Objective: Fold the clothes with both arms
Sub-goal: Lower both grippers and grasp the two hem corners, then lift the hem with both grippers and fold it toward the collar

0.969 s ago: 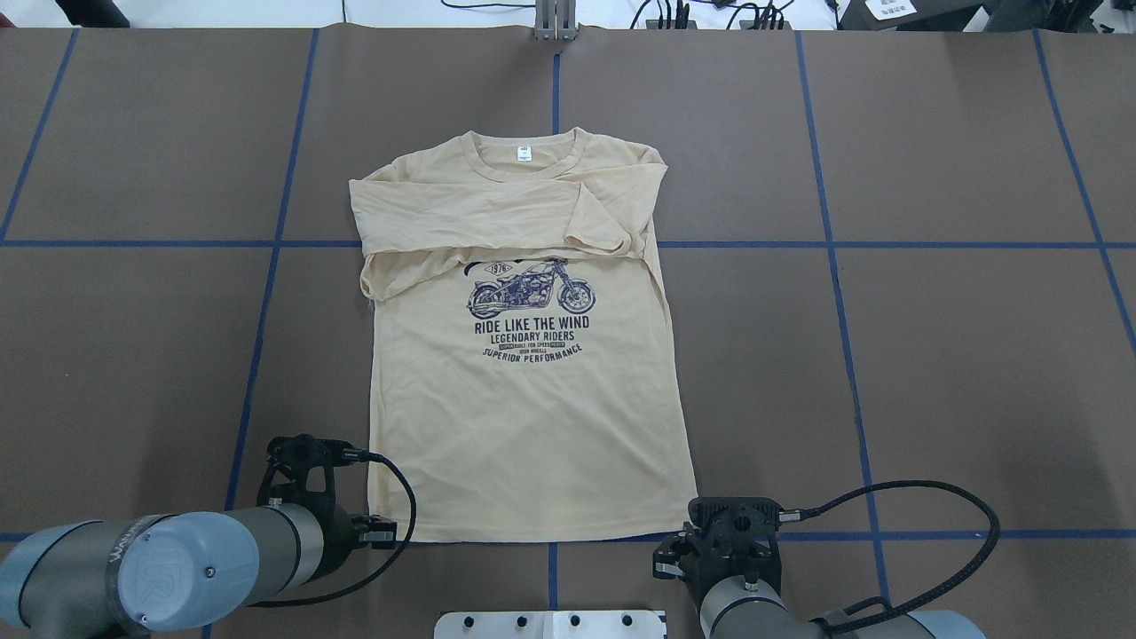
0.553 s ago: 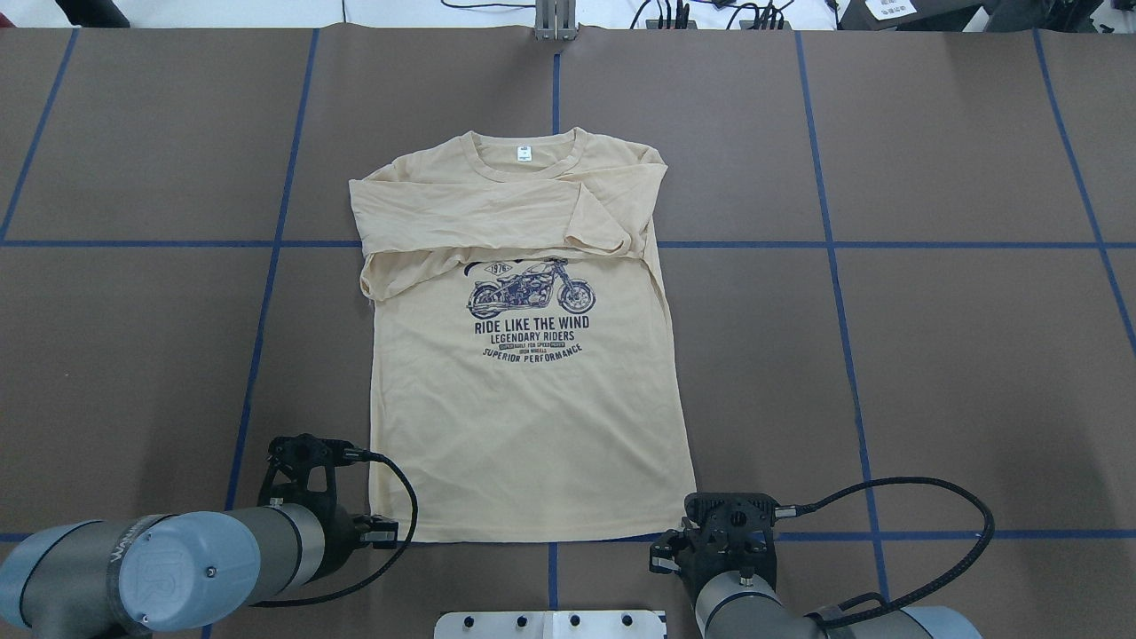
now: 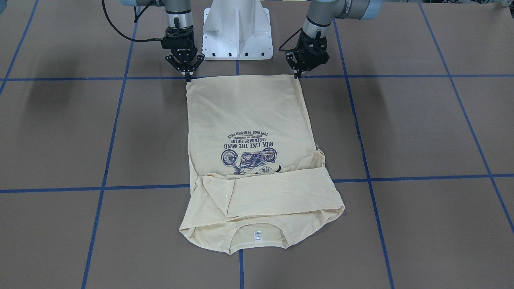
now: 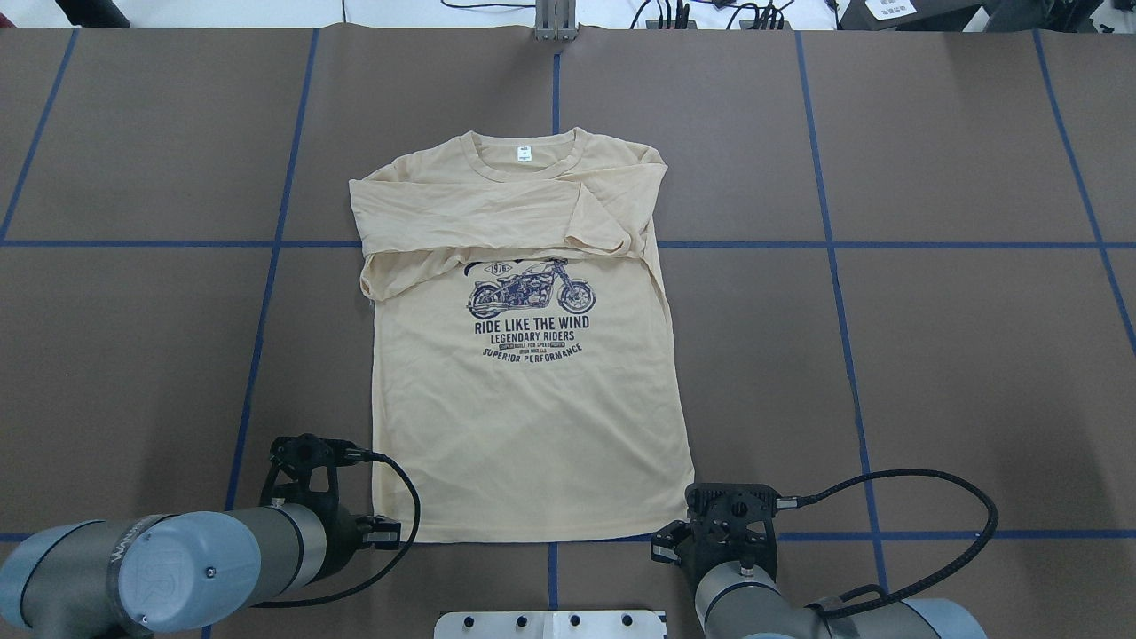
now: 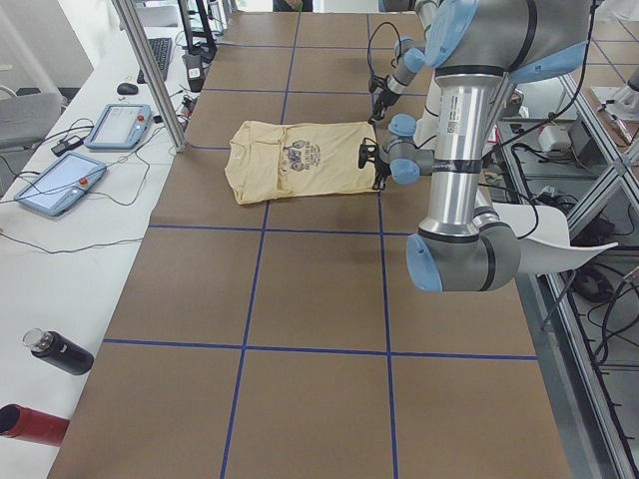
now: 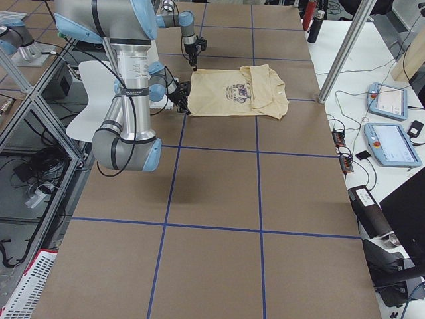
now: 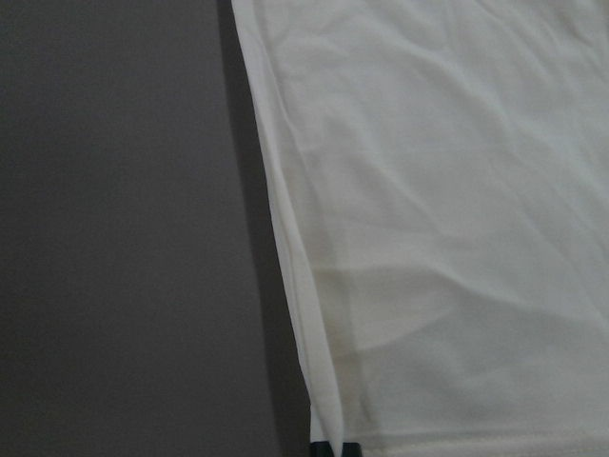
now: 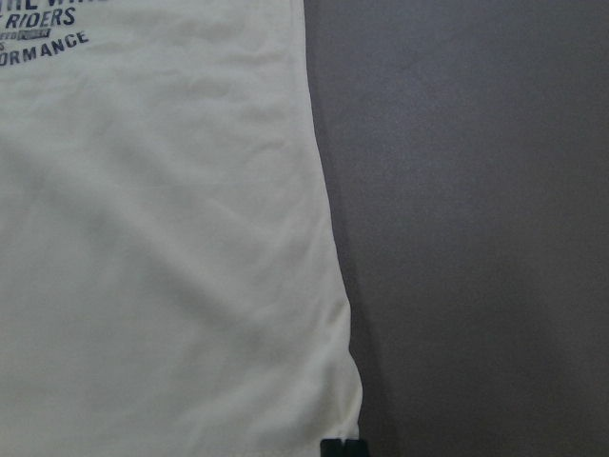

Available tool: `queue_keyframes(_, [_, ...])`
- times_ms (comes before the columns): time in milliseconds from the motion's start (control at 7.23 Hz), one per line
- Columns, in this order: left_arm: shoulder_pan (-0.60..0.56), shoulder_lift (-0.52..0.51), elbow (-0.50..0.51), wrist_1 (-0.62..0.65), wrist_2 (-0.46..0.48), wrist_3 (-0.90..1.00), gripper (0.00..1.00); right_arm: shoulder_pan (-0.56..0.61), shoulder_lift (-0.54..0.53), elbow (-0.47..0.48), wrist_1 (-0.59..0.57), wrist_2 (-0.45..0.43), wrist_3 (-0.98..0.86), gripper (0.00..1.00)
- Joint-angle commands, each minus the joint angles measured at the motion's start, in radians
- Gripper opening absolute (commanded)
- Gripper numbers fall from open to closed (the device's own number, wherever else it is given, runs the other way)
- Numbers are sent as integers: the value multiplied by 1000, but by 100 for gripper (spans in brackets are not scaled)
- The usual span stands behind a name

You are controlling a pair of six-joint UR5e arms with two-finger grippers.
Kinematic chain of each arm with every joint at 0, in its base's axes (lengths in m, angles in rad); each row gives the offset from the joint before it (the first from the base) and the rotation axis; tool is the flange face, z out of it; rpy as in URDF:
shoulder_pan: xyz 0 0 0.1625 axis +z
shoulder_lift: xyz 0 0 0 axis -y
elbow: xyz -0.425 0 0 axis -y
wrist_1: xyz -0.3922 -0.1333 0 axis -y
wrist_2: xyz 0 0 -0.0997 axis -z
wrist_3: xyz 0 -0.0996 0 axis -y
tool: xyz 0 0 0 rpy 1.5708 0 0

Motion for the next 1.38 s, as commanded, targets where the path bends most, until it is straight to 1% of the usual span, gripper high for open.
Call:
queue_keyframes(0, [-15,23,-98,6,-14,14,0,25,4,59,-3,12,-6,0])
queue_keyframes(138, [-18,42,-218,87,-72,14,0,45,-5,179,-77,44,-15,0])
queue_keyframes(277, [-18,41,-355,200,-106,14,0,51,2,335,-226,147,-15,0])
queue_keyframes(415, [-12,34,-469,303,-147,14,0,25,1,477,-332,202,-15,0])
queue_keyframes(553, [8,32,-539,356,-161,11,0,-45,-1,581,-392,202,-15,0])
queue_keyframes(692, [17,30,-544,358,-161,11,0,-70,1,616,-419,201,-14,0])
queue_keyframes(830, [18,29,-527,362,-160,9,0,-64,-1,604,-423,198,-13,0])
queue_keyframes(969, [4,23,-459,365,-154,9,0,-11,39,520,-420,193,-17,0])
queue_keyframes(1107, [-42,-32,-330,362,-146,12,0,87,161,351,-410,196,-45,0])
queue_keyframes(1245, [-139,-125,-206,362,-146,60,0,193,224,220,-363,201,-147,0])
